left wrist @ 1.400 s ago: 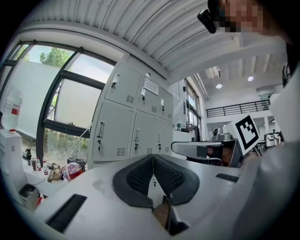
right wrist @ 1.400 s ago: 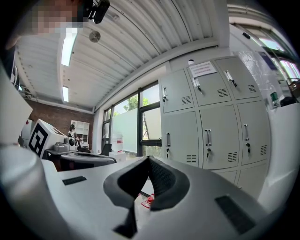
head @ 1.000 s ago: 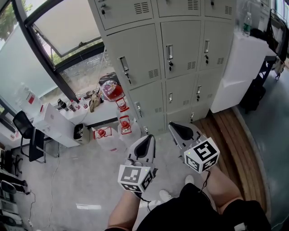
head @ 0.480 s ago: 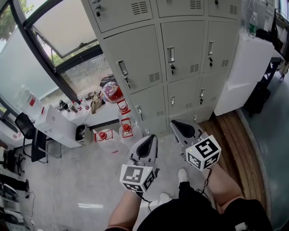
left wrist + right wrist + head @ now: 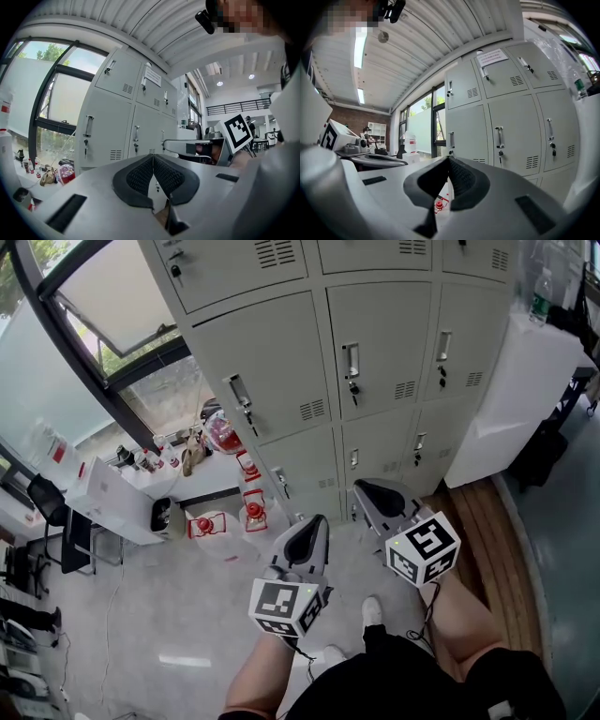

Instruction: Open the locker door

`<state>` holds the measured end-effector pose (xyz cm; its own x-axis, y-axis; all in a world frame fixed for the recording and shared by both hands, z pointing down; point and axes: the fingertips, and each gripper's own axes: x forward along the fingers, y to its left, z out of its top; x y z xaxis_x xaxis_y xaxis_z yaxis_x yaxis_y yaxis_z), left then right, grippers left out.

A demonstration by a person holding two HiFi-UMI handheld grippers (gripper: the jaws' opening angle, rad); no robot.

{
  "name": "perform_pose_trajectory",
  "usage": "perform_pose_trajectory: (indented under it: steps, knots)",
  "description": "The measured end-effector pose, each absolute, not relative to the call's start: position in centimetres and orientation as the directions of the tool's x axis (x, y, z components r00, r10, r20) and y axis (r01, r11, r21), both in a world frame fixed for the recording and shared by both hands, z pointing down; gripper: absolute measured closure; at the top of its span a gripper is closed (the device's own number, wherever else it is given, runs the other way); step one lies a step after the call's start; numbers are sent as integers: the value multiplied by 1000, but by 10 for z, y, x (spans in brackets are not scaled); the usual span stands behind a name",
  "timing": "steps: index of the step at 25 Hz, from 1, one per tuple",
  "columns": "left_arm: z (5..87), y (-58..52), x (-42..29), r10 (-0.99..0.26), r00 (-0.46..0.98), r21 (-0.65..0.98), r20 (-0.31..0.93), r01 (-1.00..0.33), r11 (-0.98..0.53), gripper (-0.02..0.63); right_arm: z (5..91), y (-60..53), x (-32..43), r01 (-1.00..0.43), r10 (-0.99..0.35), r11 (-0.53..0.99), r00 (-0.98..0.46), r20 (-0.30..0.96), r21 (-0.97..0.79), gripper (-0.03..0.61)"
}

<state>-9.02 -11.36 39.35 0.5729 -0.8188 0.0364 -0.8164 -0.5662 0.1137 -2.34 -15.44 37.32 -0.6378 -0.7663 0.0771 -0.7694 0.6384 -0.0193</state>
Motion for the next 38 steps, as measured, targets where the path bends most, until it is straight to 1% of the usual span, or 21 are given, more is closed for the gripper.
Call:
perform_pose_trajectory:
  steps: [18, 38]
  knots:
    - [395, -208, -29, -831, 555, 113, 45, -829, -548, 597, 374, -270, 33, -762, -759, 646, -647, 68, -39, 525]
    - [370, -243, -2, -810, 586, 78, 17, -808, -583, 597, 344, -333, 42, -771, -771, 636, -637, 32, -33, 526]
